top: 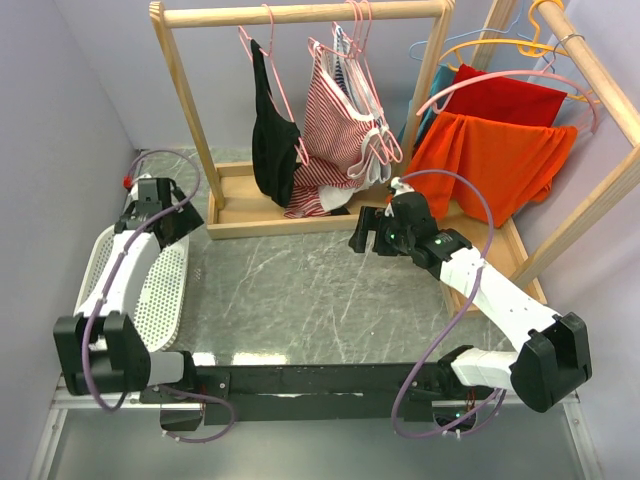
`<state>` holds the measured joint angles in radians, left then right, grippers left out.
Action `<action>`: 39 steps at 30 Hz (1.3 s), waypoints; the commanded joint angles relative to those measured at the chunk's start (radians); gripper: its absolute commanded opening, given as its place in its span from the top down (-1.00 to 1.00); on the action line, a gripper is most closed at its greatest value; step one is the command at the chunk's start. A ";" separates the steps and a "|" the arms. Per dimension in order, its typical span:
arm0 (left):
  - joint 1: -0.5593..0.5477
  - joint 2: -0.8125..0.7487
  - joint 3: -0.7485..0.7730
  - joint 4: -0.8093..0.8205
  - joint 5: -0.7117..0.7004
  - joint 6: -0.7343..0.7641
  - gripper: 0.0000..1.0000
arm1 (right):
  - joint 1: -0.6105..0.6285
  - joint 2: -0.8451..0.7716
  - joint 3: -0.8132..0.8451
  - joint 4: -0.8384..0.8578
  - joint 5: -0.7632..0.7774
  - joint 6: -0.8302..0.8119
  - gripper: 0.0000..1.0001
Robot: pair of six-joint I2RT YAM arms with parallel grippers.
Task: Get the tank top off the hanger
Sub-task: Move the bin to the center of the board.
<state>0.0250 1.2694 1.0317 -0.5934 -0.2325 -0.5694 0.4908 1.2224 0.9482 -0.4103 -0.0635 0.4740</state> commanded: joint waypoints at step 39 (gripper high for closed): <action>0.196 0.969 0.943 0.101 0.337 0.039 -0.99 | 0.002 -0.116 -0.029 -0.039 0.027 -0.003 -1.00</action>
<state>0.2256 2.2929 2.0262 -0.5068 0.0254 -0.5385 0.4908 1.1538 0.9234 -0.4427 -0.0479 0.4740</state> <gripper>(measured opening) 0.995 0.997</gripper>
